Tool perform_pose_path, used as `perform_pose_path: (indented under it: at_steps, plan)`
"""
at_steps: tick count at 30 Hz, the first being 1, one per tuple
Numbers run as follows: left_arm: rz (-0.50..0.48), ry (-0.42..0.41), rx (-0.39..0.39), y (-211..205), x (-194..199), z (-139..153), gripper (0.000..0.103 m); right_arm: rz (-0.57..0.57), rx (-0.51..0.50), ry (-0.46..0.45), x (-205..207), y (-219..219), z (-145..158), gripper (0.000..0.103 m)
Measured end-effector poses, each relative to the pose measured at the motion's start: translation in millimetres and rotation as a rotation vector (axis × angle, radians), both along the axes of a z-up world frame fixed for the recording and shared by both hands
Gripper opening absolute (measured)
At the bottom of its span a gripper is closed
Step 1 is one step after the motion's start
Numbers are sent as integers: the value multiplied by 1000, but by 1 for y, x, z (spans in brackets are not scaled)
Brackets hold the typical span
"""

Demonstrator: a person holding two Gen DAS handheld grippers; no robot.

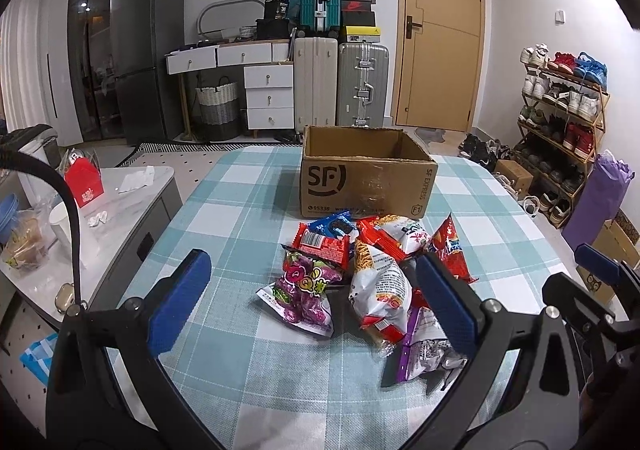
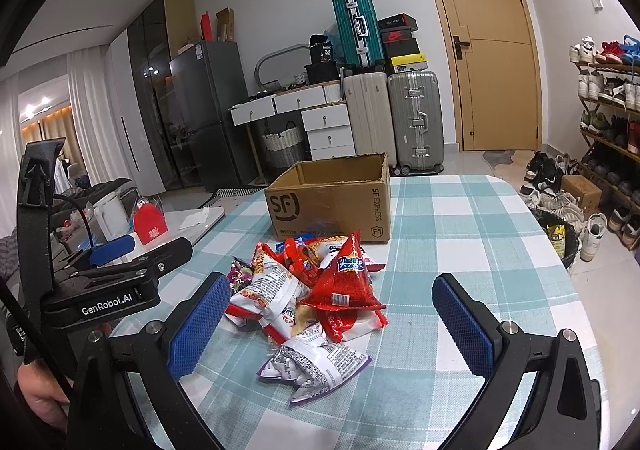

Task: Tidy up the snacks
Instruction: 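Move both grippers toward the snack pile in front of the box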

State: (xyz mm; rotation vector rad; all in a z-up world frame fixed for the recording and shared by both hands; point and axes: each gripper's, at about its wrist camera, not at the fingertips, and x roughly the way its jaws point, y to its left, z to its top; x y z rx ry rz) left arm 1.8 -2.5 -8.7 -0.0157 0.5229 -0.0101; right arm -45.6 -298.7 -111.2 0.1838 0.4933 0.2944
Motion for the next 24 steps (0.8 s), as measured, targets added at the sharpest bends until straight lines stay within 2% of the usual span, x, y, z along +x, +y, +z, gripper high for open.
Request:
perform_pose_path:
  at_steps: [5,10,12,15,18,21,24]
  plan:
    - [1,1,8,-1,0,-1,102,5,7,12,0,-1,-1,103]
    - [-8,77,-3,2,4,-4,102,18,29,5,0,-4,-3,103]
    - [-9,133,-31,4,4,-5,102,17,26,10,3,-3,-4,103]
    - [-11,120,-31,5,6,-7,102,32,24,31,8,-1,-10,103]
    - [-4,97,-27,8,10,-12,102,112,15,74,17,6,-23,103]
    - [7,87,-27,16,14,-21,102,162,-29,123,24,16,-39,103]
    - [16,100,-62,26,17,-31,102,212,-67,155,29,27,-53,103]
